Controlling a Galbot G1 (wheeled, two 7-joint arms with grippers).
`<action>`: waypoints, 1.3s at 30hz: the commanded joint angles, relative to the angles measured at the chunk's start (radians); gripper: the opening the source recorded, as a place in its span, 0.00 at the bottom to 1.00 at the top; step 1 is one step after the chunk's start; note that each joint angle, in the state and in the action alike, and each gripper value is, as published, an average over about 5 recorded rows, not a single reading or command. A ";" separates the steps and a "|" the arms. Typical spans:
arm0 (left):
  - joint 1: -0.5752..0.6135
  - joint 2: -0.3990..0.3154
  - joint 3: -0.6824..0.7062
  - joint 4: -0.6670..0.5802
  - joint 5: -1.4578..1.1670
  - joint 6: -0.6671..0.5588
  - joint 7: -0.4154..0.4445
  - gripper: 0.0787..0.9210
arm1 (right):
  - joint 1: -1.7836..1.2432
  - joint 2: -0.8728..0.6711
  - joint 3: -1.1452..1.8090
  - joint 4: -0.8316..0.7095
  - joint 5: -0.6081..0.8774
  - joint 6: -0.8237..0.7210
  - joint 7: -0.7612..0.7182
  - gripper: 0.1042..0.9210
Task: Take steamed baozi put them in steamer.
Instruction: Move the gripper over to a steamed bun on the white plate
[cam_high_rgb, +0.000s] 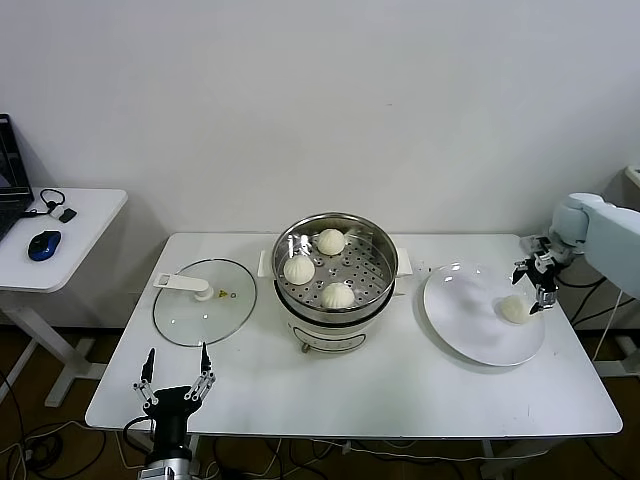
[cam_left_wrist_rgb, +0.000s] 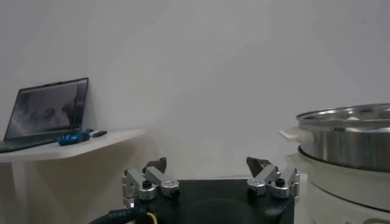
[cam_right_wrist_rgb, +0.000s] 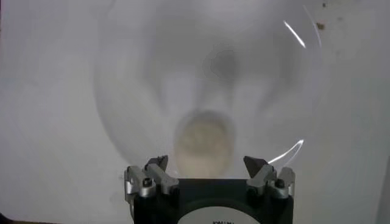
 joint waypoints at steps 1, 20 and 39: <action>-0.002 -0.001 0.002 0.005 0.001 0.000 0.001 0.88 | -0.081 0.012 0.090 -0.076 -0.036 0.018 -0.004 0.88; -0.013 -0.001 0.008 0.021 0.001 -0.007 0.001 0.88 | -0.144 0.071 0.202 -0.184 -0.089 0.072 -0.009 0.88; -0.019 0.002 0.002 0.018 -0.011 -0.009 -0.002 0.88 | -0.151 0.080 0.214 -0.206 -0.101 0.073 -0.018 0.81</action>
